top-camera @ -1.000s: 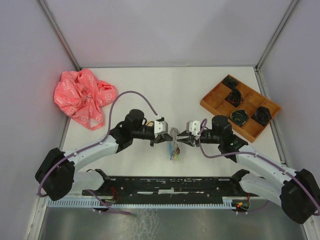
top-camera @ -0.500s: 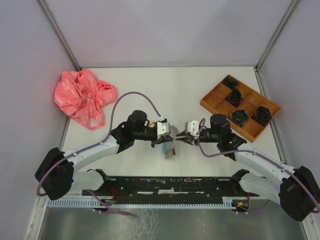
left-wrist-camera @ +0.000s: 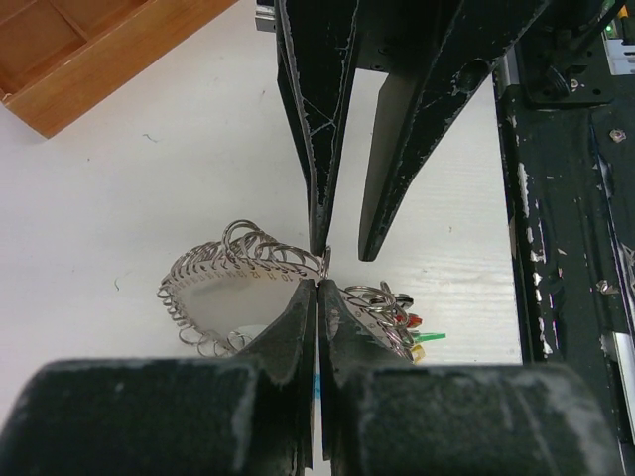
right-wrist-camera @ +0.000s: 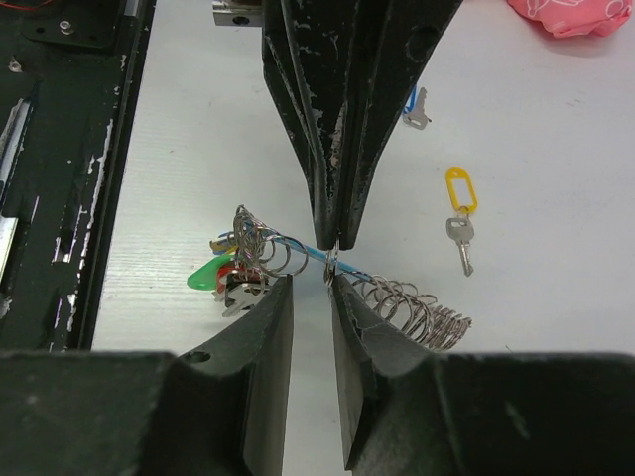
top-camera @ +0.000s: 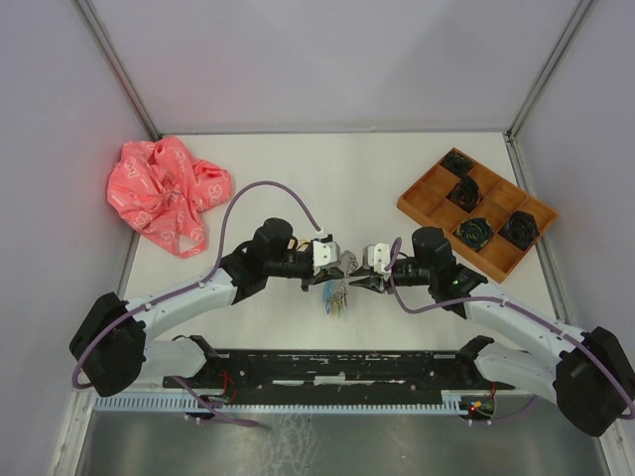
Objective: Put the keys on the keyring
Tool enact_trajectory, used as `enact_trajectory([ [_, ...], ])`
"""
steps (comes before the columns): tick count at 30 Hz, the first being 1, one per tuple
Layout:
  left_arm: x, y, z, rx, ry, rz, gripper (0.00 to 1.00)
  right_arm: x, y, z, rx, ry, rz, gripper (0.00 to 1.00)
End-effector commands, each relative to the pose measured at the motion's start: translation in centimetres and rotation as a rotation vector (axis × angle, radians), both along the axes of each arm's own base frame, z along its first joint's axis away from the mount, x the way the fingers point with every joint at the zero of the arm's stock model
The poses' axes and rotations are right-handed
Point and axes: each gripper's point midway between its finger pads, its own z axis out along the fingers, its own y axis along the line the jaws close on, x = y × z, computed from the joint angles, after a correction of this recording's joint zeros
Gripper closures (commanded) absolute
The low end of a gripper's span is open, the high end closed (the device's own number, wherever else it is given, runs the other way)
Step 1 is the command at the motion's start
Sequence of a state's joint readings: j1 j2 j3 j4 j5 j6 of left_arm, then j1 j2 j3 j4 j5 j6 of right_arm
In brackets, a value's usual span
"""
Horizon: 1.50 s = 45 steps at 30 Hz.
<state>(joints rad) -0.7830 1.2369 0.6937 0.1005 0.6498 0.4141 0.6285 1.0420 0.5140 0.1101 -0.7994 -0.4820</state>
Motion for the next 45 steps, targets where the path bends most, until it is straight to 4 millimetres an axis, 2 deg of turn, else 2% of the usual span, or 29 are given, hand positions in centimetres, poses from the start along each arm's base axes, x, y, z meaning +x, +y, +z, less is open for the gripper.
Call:
enact_trajectory([
  [1, 1.1, -1.3, 3.6, -0.079, -0.098, -0.008, 0.97, 0.2, 0.5, 1.8, 0.022, -0.048, 0.012, 0.70],
  [14, 0.7, -1.7, 3.7, -0.080, -0.099, -0.023, 0.97, 1.2, 1.0, 2.0, 0.039, -0.052, -0.031, 0.78],
  [27, 0.9, -1.4, 3.2, -0.036, -0.107, -0.001, 0.97, 2.0, 0.8, 1.8, 0.007, -0.081, -0.058, 0.96],
  [28, 0.9, -1.4, 3.2, -0.033, -0.106, 0.004, 0.93, 2.0, 0.7, 1.7, 0.000, -0.101, -0.051, 0.97],
  [30, 1.2, -1.1, 3.2, -0.025, -0.106, 0.033, 0.77, 1.9, 0.5, 1.5, -0.013, -0.150, -0.033, 0.99],
  [33, 1.9, -0.4, 3.3, -0.017, -0.111, 0.099, 0.58, 1.8, 0.0, 1.0, -0.062, -0.237, 0.014, 0.99],
  [37, 3.2, 0.6, 3.8, -0.029, -0.094, 0.230, 0.38, 2.2, -0.7, 1.2, -0.132, -0.236, -0.001, 0.99],
  [41, 4.7, 1.8, 4.0, -0.075, -0.048, 0.397, 0.20, 2.8, -1.9, 0.6, -0.204, -0.255, -0.040, 0.99],
  [44, 6.8, 3.3, 3.7, -0.132, 0.026, 0.613, 0.02, 3.1, -2.3, 1.0, -0.198, -0.267, -0.088, 0.99],
  [45, 7.5, 3.8, 3.4, -0.148, 0.068, 0.681, 0.00, 3.2, -2.5, 1.2, -0.200, -0.270, -0.097, 0.99],
])
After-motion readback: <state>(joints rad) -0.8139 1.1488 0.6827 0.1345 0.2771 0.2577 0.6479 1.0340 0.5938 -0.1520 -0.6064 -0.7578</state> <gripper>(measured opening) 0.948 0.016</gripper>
